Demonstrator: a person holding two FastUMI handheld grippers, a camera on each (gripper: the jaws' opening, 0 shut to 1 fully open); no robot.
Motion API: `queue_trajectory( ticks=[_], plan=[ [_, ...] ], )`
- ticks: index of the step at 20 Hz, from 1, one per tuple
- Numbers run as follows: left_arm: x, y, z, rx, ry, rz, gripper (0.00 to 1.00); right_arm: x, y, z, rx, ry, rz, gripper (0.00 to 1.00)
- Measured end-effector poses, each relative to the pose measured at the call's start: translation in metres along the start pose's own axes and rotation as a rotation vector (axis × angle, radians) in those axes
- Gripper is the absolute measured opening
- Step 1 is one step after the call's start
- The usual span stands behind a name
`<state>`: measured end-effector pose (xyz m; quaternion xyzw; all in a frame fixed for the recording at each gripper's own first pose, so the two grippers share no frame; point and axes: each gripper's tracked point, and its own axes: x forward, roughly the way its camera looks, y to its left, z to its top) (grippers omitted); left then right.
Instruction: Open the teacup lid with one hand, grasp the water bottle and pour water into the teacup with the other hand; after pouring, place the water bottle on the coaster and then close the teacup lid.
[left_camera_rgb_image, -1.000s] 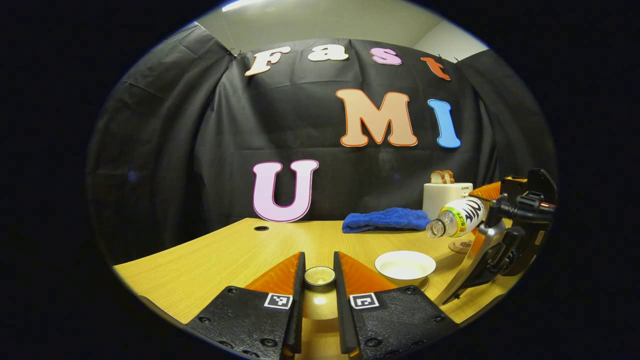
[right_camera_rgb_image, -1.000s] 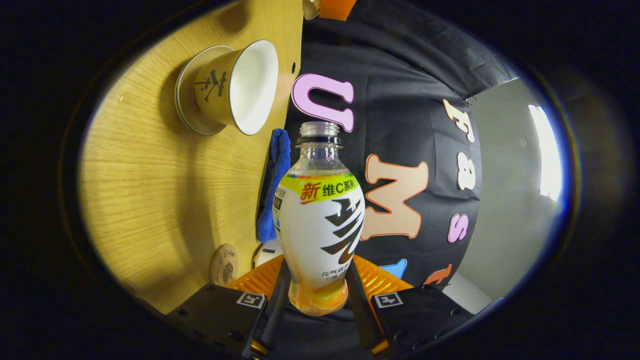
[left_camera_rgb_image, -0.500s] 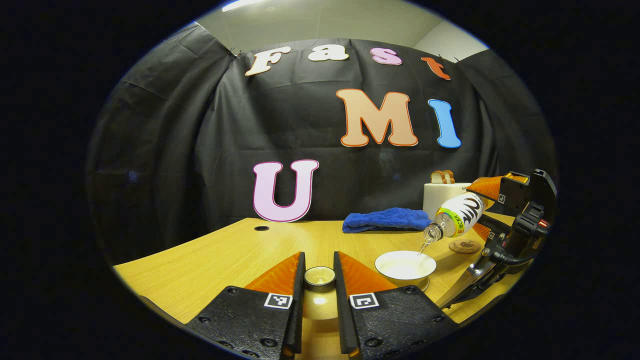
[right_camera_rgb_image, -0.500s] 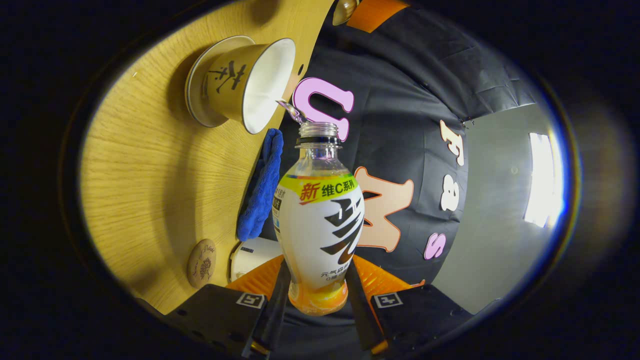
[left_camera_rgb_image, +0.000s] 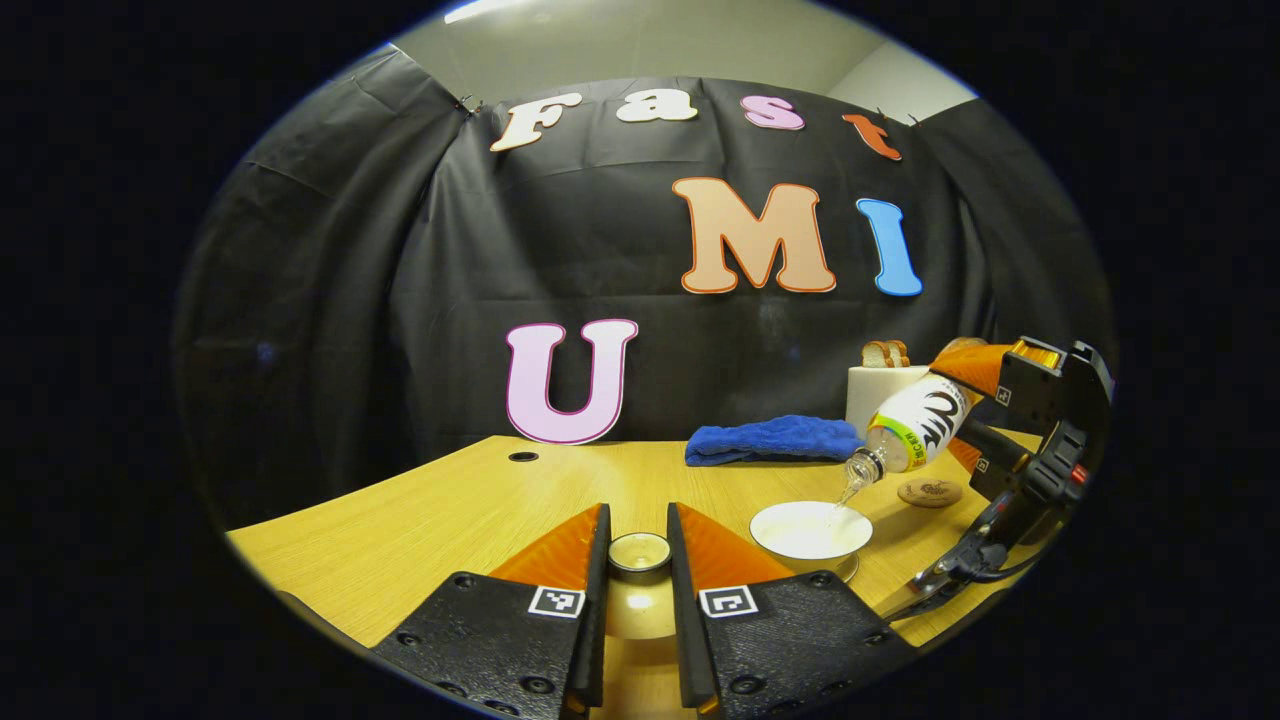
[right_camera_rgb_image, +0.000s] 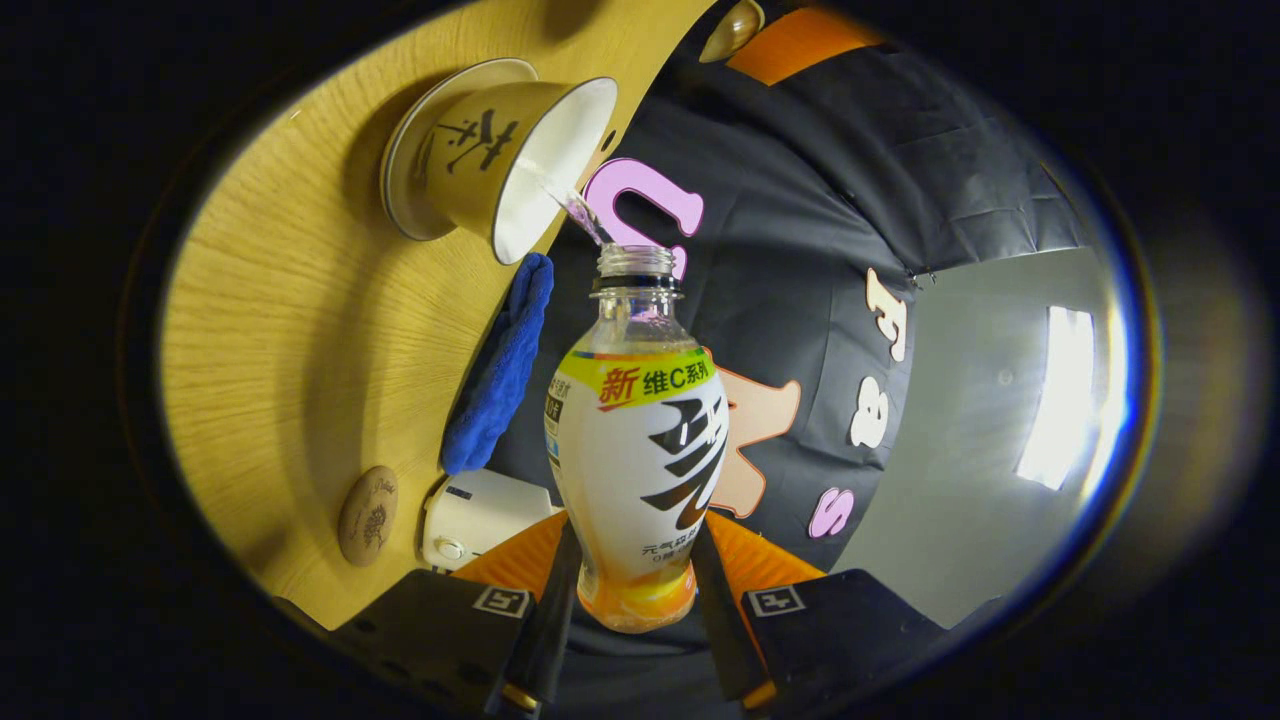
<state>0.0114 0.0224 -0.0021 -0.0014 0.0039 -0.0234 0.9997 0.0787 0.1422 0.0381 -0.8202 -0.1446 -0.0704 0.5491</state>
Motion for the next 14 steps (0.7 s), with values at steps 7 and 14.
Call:
queue_trajectory(
  ticks=[7, 14],
  plan=[
    [0.000, 0.000, 0.000, 0.000, 0.000, 0.000, 0.27, -0.002, -0.014, 0.003, -0.062, -0.035, -0.074, 0.64],
    [0.000, 0.000, 0.000, 0.000, 0.000, 0.000, 0.27, 0.001, -0.024, 0.005, -0.099, -0.057, -0.115, 0.64]
  ],
)
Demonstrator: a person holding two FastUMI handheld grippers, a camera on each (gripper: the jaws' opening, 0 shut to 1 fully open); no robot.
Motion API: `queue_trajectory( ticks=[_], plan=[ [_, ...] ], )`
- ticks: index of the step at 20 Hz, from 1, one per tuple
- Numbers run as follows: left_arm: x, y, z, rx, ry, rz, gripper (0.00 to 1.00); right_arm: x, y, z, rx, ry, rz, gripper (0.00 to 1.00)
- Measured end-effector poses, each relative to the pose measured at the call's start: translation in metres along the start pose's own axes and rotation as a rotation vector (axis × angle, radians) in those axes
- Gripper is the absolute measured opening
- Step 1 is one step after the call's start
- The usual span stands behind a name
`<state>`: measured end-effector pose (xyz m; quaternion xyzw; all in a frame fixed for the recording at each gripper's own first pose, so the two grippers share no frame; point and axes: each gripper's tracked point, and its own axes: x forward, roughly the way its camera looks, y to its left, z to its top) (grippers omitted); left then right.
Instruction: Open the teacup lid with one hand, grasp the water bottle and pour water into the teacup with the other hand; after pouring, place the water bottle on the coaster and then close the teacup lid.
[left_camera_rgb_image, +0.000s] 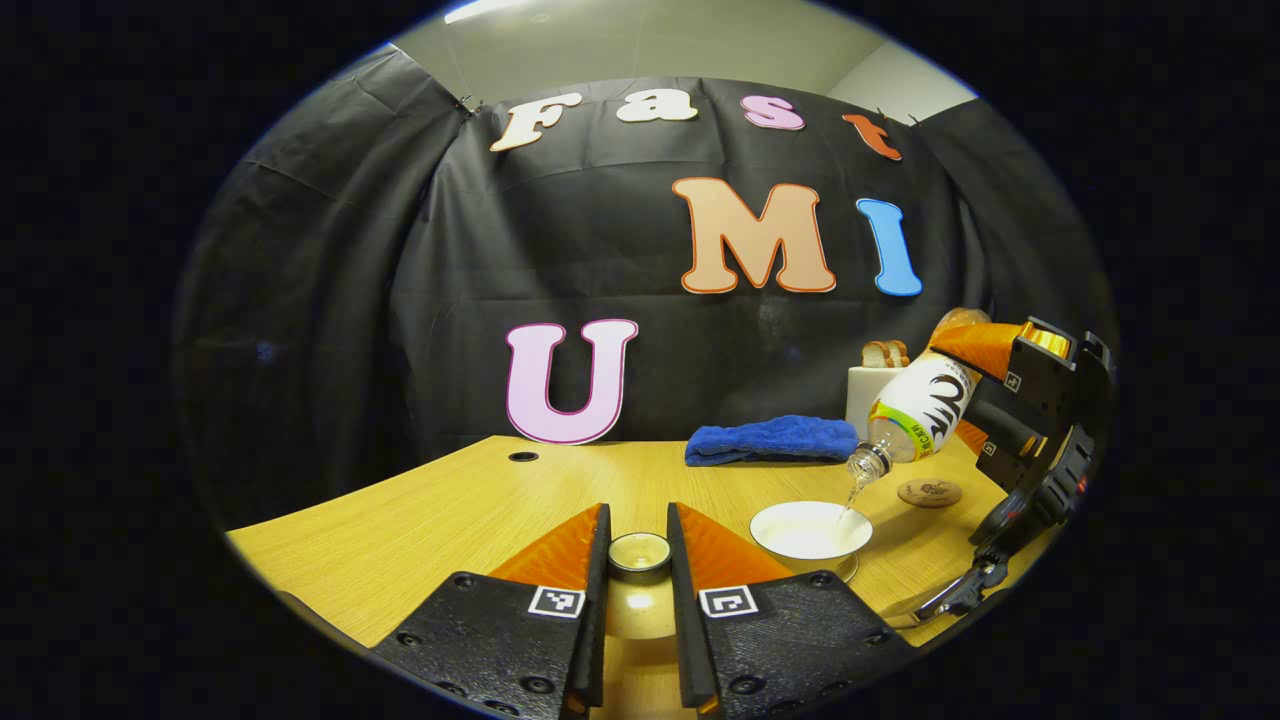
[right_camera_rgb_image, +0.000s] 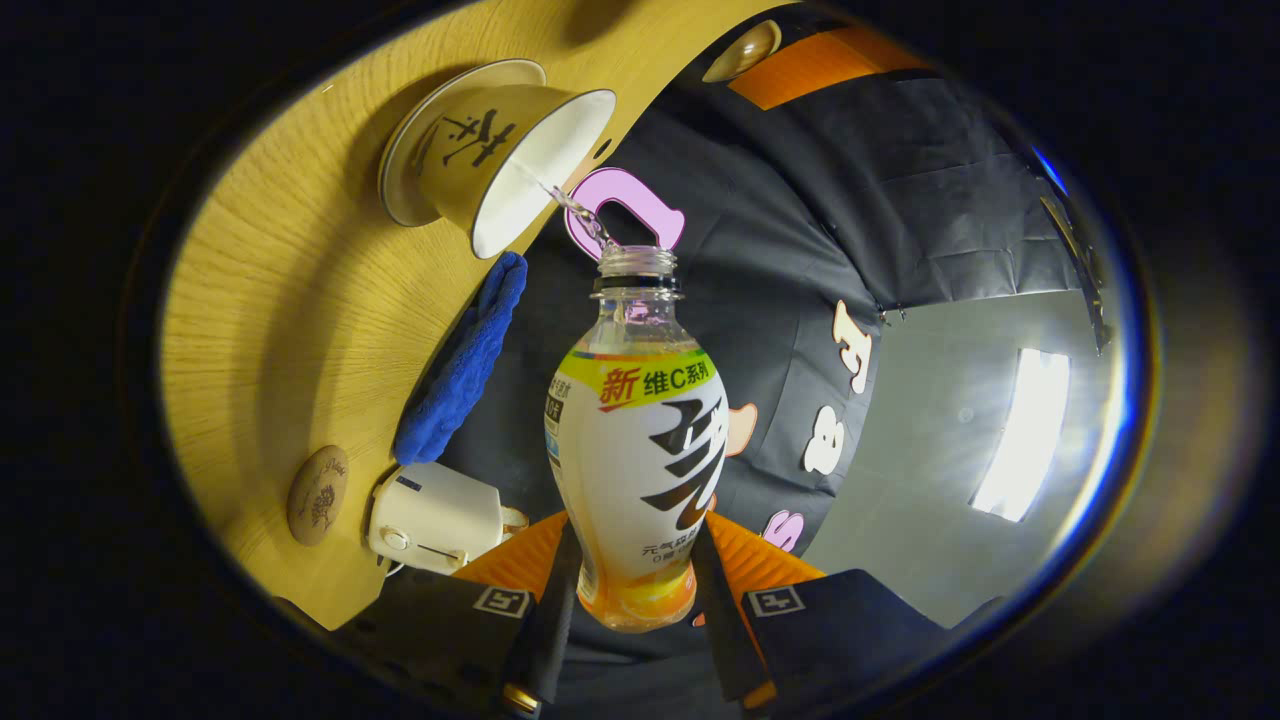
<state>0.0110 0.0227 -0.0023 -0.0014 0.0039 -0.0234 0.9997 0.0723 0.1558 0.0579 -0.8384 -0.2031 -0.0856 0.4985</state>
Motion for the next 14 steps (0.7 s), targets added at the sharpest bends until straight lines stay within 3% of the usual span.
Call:
queue_trajectory(
  ticks=[3, 6, 11, 14],
  plan=[
    [0.000, 0.000, 0.000, 0.000, 0.000, 0.000, 0.27, 0.003, -0.008, 0.001, -0.042, -0.014, -0.024, 0.64],
    [0.000, 0.000, 0.000, 0.000, 0.000, 0.000, 0.27, 0.001, -0.002, 0.000, -0.015, -0.009, 0.010, 0.64],
    [0.001, 0.000, 0.001, 0.000, 0.000, -0.001, 0.27, -0.007, 0.047, -0.009, 0.227, 0.060, 0.226, 0.65],
    [0.000, 0.000, 0.000, 0.000, 0.000, -0.001, 0.27, -0.020, 0.081, -0.019, 0.507, 0.111, 0.407, 0.63]
  ],
)
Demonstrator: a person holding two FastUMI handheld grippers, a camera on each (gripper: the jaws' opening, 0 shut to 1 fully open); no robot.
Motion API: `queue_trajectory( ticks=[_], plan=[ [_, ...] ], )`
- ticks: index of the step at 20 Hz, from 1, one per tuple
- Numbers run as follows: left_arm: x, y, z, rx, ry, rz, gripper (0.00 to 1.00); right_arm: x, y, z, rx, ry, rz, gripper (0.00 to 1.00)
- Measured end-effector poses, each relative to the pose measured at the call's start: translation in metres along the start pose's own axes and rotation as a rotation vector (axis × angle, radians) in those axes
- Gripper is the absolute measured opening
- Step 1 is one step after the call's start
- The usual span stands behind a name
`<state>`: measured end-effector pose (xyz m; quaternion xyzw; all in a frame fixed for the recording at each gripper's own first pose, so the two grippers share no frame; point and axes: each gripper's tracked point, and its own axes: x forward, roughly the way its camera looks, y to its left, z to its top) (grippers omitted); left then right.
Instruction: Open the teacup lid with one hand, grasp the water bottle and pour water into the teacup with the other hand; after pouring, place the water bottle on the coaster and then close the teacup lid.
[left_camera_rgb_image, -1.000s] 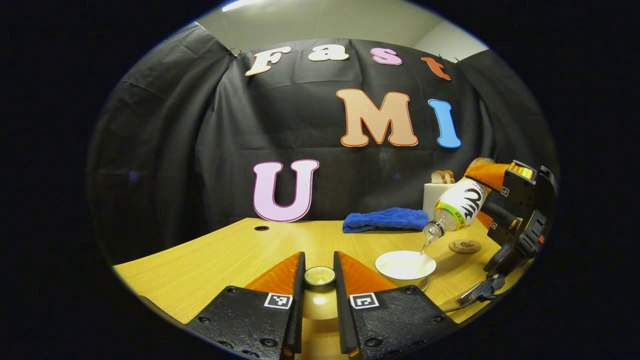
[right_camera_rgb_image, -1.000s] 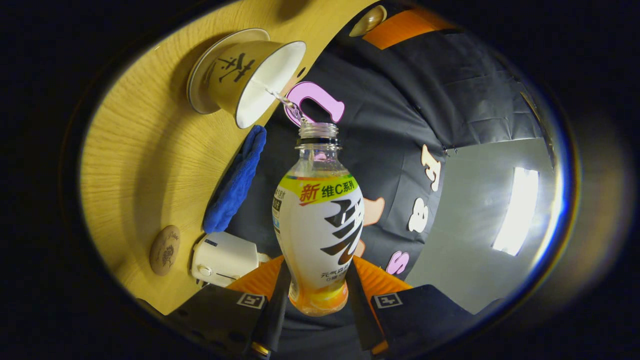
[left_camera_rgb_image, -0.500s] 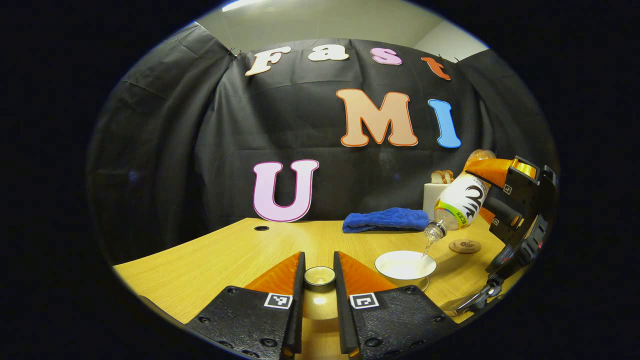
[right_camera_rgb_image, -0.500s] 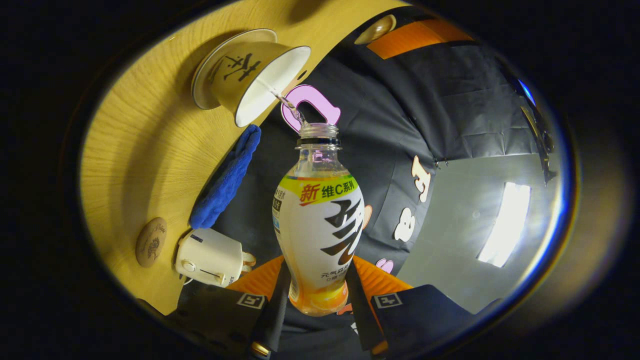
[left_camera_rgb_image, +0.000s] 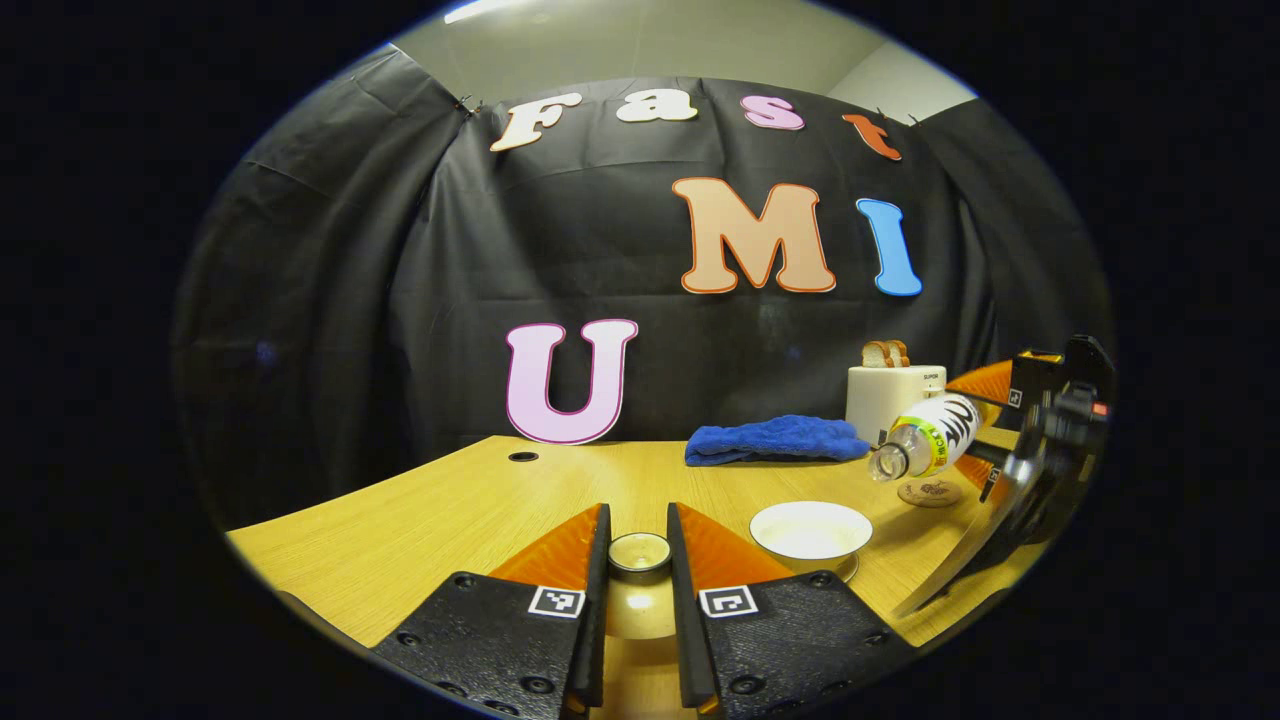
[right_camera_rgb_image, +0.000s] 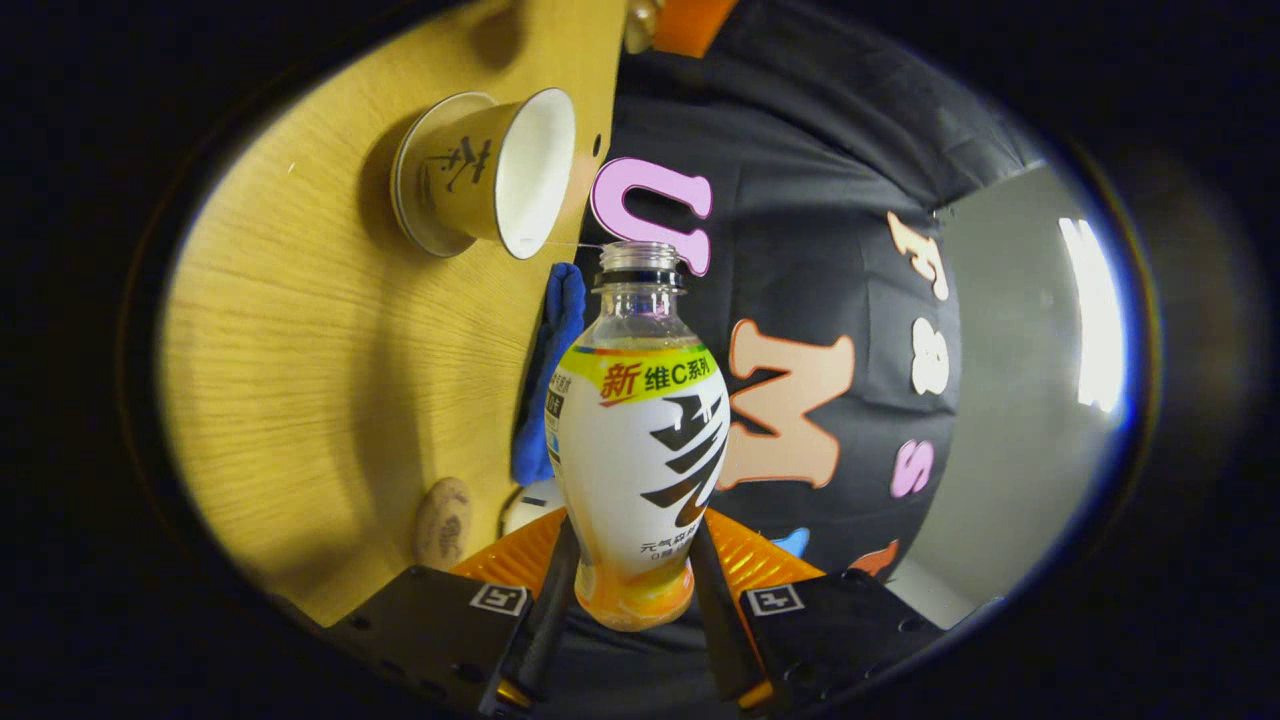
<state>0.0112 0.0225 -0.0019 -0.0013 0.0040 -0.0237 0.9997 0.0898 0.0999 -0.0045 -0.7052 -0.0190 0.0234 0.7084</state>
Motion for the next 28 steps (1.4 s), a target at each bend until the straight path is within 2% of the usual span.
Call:
queue_trajectory(
  ticks=[3, 6, 9, 10, 12, 13, 15, 18, 20, 23, 26, 28],
  plan=[
    [0.000, 0.000, 0.000, 0.000, 0.000, 0.000, 0.27, -0.014, 0.018, -0.003, 0.376, 0.017, 0.179, 0.61],
    [0.000, 0.000, 0.000, 0.000, -0.001, 0.001, 0.27, -0.017, 0.010, 0.000, 0.709, 0.004, 0.279, 0.61],
    [0.000, 0.000, 0.000, 0.000, -0.001, 0.001, 0.27, -0.017, -0.008, -0.008, 0.933, -0.022, 0.307, 0.67],
    [0.001, 0.000, 0.000, -0.001, -0.002, 0.001, 0.29, -0.013, -0.011, -0.011, 0.996, -0.022, 0.312, 0.63],
    [0.000, 0.000, 0.000, 0.000, -0.001, 0.002, 0.29, 0.001, -0.006, -0.019, 1.115, -0.017, 0.343, 0.67],
    [0.000, 0.000, 0.000, -0.001, -0.002, 0.002, 0.27, 0.008, -0.003, -0.025, 1.162, -0.007, 0.353, 0.63],
    [0.000, 0.000, 0.000, 0.000, -0.002, 0.002, 0.29, 0.020, 0.003, -0.036, 1.233, 0.007, 0.348, 0.66],
    [0.000, 0.000, 0.000, 0.000, -0.001, 0.002, 0.27, 0.035, 0.015, -0.050, 1.331, 0.043, 0.361, 0.66],
    [0.000, 0.000, 0.000, -0.001, -0.002, 0.002, 0.27, 0.039, 0.016, -0.052, 1.394, 0.040, 0.339, 0.67],
    [0.000, 0.000, 0.000, -0.001, -0.002, 0.002, 0.27, 0.042, 0.019, -0.055, 1.390, 0.017, 0.288, 0.65],
    [0.000, -0.001, 0.000, -0.001, -0.002, 0.002, 0.27, 0.044, 0.025, -0.055, 1.397, 0.025, 0.298, 0.66],
    [0.000, 0.000, 0.000, 0.000, -0.002, 0.002, 0.27, 0.043, 0.027, -0.057, 1.400, 0.031, 0.300, 0.63]
  ],
)
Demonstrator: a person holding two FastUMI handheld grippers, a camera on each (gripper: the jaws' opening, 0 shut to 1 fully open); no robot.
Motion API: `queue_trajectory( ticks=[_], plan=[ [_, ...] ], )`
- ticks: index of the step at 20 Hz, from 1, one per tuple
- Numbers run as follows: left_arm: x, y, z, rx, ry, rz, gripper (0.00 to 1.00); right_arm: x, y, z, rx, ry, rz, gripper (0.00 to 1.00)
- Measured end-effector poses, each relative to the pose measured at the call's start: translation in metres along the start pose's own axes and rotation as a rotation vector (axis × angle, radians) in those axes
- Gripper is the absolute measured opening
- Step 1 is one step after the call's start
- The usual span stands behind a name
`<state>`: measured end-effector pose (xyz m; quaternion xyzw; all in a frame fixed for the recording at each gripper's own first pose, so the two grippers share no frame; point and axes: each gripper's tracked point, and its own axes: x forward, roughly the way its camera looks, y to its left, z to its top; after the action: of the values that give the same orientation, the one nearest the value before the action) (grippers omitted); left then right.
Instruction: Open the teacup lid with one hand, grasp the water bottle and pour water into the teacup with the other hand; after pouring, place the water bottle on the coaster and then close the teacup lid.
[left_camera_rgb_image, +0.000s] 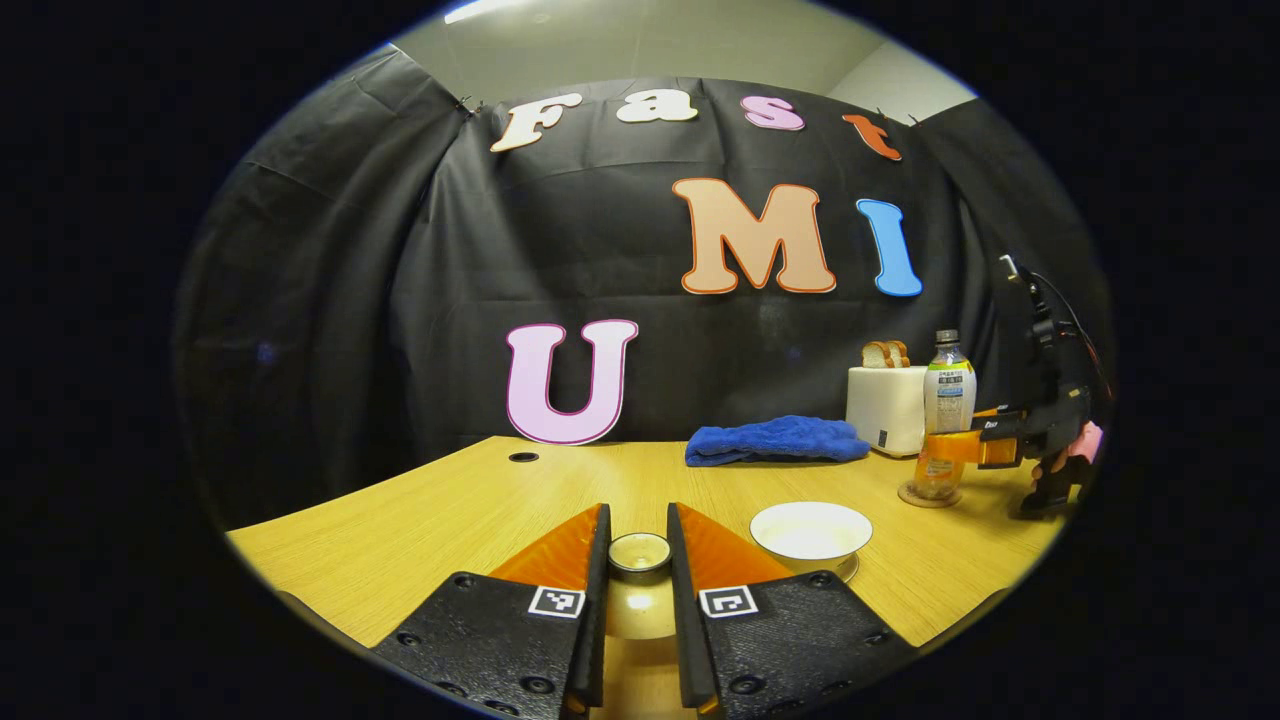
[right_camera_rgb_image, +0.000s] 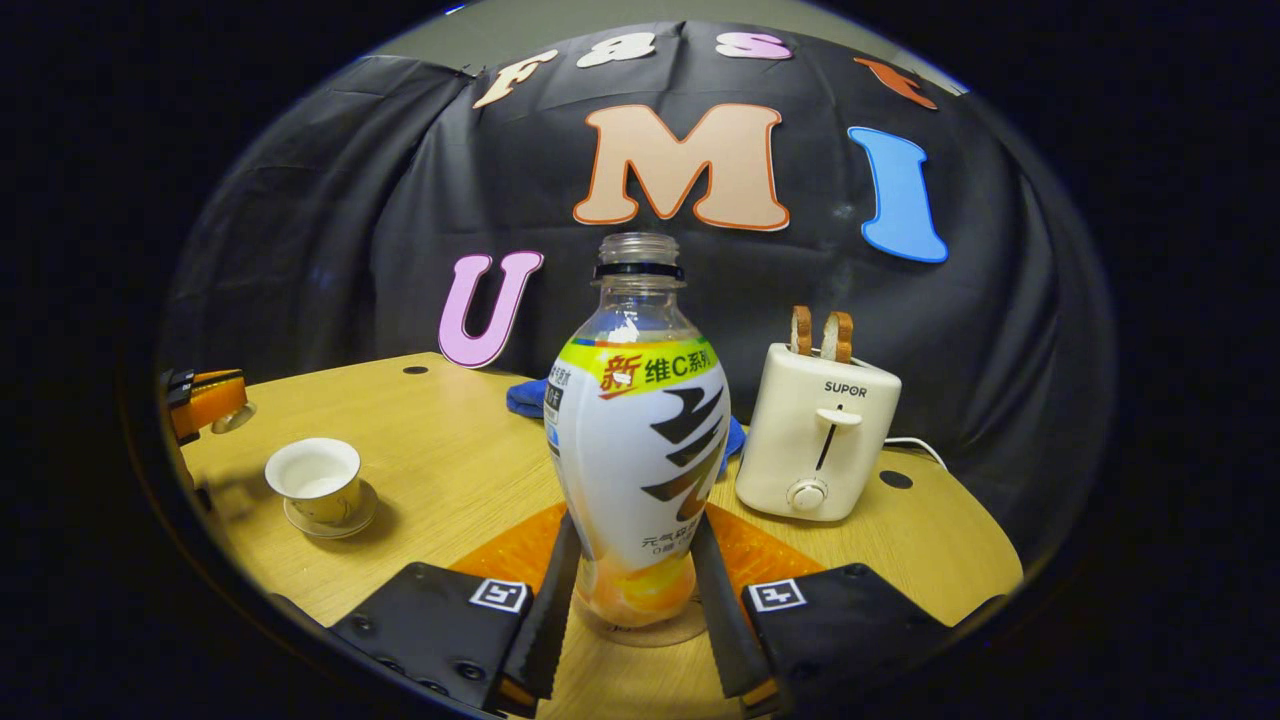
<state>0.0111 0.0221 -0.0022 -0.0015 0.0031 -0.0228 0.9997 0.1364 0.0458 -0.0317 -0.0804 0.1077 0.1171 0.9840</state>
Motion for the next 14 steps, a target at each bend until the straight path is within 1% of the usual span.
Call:
queue_trajectory(
  ticks=[2, 4, 5, 6, 8, 9, 10, 11, 13, 14],
  plan=[
    [0.000, 0.000, 0.001, 0.000, 0.000, 0.000, 0.27, 0.002, -0.002, -0.002, 0.014, 0.001, 0.000, 0.67],
    [0.000, 0.000, 0.000, 0.000, 0.000, 0.000, 0.27, 0.002, -0.005, -0.003, 0.029, 0.003, -0.004, 0.66],
    [0.000, -0.001, 0.000, 0.000, 0.000, 0.000, 0.27, 0.001, -0.005, -0.002, 0.036, -0.002, -0.006, 0.68],
    [0.000, 0.000, 0.000, 0.000, 0.000, 0.000, 0.27, -0.001, -0.005, -0.002, 0.037, -0.005, -0.006, 0.72],
    [0.000, -0.001, 0.000, 0.000, 0.000, 0.000, 0.27, -0.002, -0.004, -0.004, 0.032, -0.011, 0.004, 0.75],
    [0.000, -0.001, 0.000, 0.000, 0.000, 0.000, 0.27, -0.003, -0.004, -0.005, 0.033, -0.008, 0.006, 0.78],
    [0.000, 0.000, 0.000, 0.000, 0.000, 0.000, 0.27, -0.005, -0.002, -0.006, 0.042, -0.005, 0.011, 0.85],
    [0.000, 0.000, 0.000, 0.000, 0.000, 0.000, 0.27, -0.006, -0.002, -0.007, 0.048, -0.005, 0.010, 0.89],
    [0.000, -0.001, 0.001, 0.000, 0.000, 0.000, 0.27, -0.009, -0.003, -0.009, 0.035, -0.008, 0.000, 1.00],
    [0.001, -0.001, 0.000, 0.000, 0.001, 0.000, 0.27, -0.011, -0.004, -0.010, 0.025, -0.007, -0.004, 1.00]
  ],
)
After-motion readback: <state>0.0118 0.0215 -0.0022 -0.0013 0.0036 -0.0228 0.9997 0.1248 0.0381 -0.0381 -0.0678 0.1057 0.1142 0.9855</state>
